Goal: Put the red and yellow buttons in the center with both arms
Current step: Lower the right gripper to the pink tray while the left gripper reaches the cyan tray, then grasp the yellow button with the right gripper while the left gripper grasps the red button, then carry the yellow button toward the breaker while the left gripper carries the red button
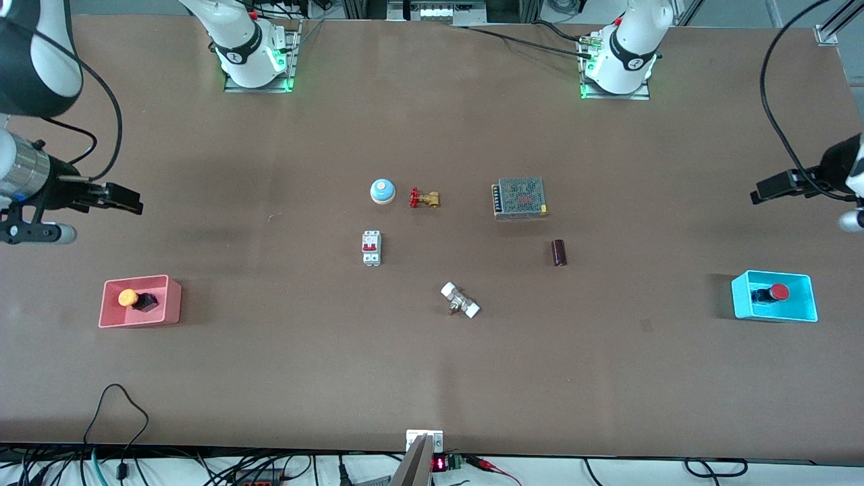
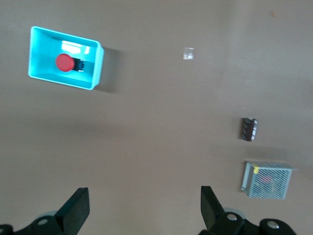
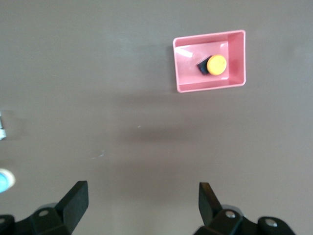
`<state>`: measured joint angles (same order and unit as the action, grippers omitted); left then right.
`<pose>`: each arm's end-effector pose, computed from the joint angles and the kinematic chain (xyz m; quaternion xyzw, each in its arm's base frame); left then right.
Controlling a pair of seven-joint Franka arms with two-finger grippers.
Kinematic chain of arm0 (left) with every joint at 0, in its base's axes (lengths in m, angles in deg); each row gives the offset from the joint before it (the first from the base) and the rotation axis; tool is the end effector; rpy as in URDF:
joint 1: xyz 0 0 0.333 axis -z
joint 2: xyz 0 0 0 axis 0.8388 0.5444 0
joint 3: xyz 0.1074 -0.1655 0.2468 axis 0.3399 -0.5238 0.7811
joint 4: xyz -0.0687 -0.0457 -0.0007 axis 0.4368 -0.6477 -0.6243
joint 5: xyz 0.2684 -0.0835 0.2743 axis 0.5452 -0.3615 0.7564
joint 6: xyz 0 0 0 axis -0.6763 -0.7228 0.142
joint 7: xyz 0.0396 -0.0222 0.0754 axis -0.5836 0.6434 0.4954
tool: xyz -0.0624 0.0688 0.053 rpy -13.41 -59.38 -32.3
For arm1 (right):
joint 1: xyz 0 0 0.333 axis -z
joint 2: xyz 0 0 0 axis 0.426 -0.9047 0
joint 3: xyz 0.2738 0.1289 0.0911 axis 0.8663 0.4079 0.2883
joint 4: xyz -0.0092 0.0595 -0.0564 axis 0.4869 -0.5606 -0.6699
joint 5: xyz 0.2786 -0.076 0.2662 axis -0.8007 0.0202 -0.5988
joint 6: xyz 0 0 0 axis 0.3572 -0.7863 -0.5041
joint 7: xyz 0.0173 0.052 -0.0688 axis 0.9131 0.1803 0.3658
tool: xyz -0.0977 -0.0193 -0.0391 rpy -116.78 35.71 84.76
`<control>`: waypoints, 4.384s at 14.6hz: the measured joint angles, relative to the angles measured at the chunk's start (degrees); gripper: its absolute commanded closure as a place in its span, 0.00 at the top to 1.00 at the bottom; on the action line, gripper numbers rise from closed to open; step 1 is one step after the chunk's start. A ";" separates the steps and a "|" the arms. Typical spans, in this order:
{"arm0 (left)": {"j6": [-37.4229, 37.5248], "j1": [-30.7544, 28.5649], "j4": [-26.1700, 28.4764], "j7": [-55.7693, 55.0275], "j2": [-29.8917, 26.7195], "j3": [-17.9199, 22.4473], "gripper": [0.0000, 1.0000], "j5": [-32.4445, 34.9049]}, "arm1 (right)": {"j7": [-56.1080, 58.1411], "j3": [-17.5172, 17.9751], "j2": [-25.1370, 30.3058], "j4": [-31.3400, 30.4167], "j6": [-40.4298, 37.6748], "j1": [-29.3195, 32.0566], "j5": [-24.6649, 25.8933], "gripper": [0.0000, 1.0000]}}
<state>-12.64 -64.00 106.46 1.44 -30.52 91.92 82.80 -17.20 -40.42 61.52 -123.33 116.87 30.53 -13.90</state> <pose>0.5855 0.0941 0.5357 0.9941 0.0878 -0.0591 0.0222 0.6131 -0.0237 0.4965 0.9982 0.0046 -0.0536 0.0248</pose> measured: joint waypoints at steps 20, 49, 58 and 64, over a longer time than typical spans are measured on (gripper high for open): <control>-39.54 -12.79 -4.50 23.04 34.75 0.29 1.00 6.58 | 21.91 -0.29 -22.76 0.15 27.98 9.94 1.62 1.00; -12.77 -0.87 -11.26 9.24 24.75 -2.22 0.20 5.59 | 23.88 0.47 -27.00 1.88 34.40 11.19 1.54 0.31; -27.75 0.35 8.43 -8.05 21.80 -12.49 0.20 5.34 | 24.46 1.74 -22.26 4.05 28.35 10.53 1.55 0.25; -40.26 3.96 22.56 -16.99 19.74 -14.01 0.20 5.34 | 17.54 2.09 -16.46 4.04 19.42 5.25 1.46 0.25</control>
<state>-52.90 -60.04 129.02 -15.55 -10.77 77.91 88.14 0.34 -38.34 45.06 -119.29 136.29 35.78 -12.44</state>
